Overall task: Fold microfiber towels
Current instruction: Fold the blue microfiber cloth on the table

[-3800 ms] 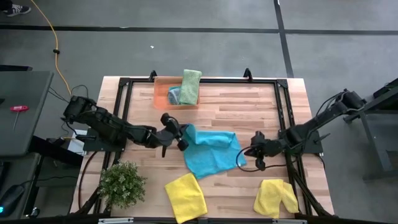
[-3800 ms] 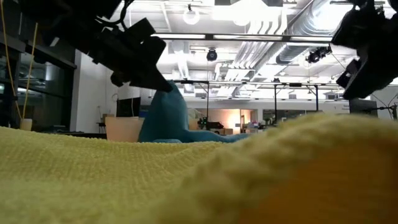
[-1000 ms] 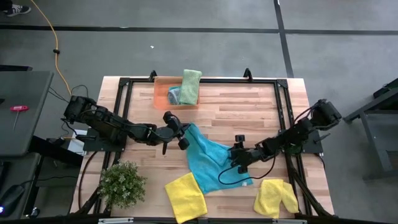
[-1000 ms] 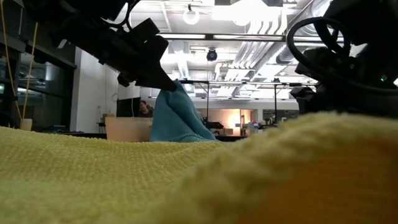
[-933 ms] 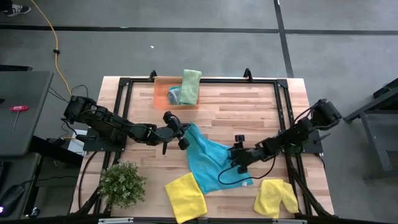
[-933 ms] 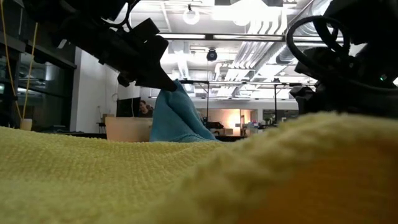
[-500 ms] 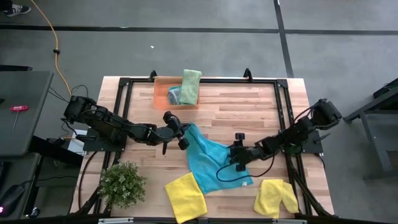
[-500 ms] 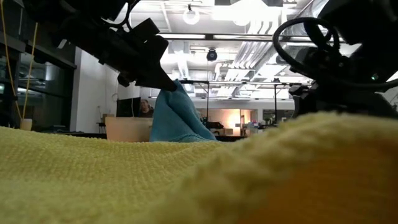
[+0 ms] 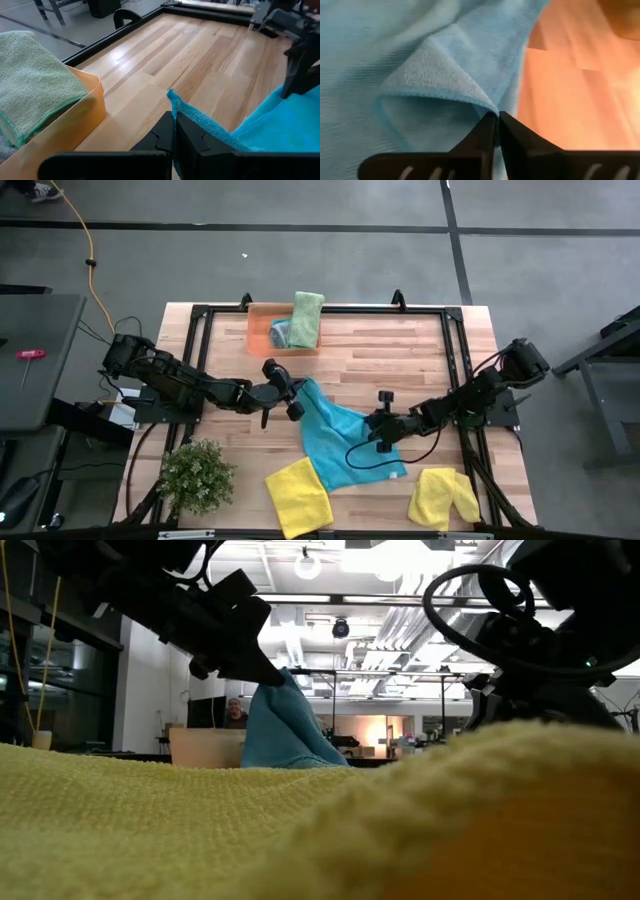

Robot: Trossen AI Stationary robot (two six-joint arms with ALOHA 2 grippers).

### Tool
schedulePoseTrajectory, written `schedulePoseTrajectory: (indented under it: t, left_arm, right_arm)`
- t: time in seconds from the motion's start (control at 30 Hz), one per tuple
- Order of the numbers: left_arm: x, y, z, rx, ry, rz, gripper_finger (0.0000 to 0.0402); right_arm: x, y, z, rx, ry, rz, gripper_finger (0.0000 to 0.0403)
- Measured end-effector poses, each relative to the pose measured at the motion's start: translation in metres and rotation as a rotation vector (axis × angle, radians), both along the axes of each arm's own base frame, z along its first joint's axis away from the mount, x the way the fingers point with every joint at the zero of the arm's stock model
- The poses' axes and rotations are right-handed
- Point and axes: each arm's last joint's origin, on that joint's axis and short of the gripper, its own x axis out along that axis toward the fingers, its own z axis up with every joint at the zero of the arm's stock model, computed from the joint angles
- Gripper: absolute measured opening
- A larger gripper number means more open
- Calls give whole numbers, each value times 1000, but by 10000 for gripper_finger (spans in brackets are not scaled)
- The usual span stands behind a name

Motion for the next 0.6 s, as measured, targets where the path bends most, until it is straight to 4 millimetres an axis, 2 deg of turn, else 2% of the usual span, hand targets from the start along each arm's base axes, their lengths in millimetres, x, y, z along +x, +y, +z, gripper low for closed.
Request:
schedulePoseTrajectory:
  t: [0.13,0.33,0.6]
  left_arm:
    - [3,-1,6,-21,-71,-33,0]
    - [7,0,13,21,-121,-60,0]
    - [7,13,13,20,-115,-26,0]
  right_arm:
    - [-6,-5,6,-87,7,-72,5]
    - [-26,-18,29,-244,9,-216,2]
    - [-48,-36,49,-310,18,-336,1]
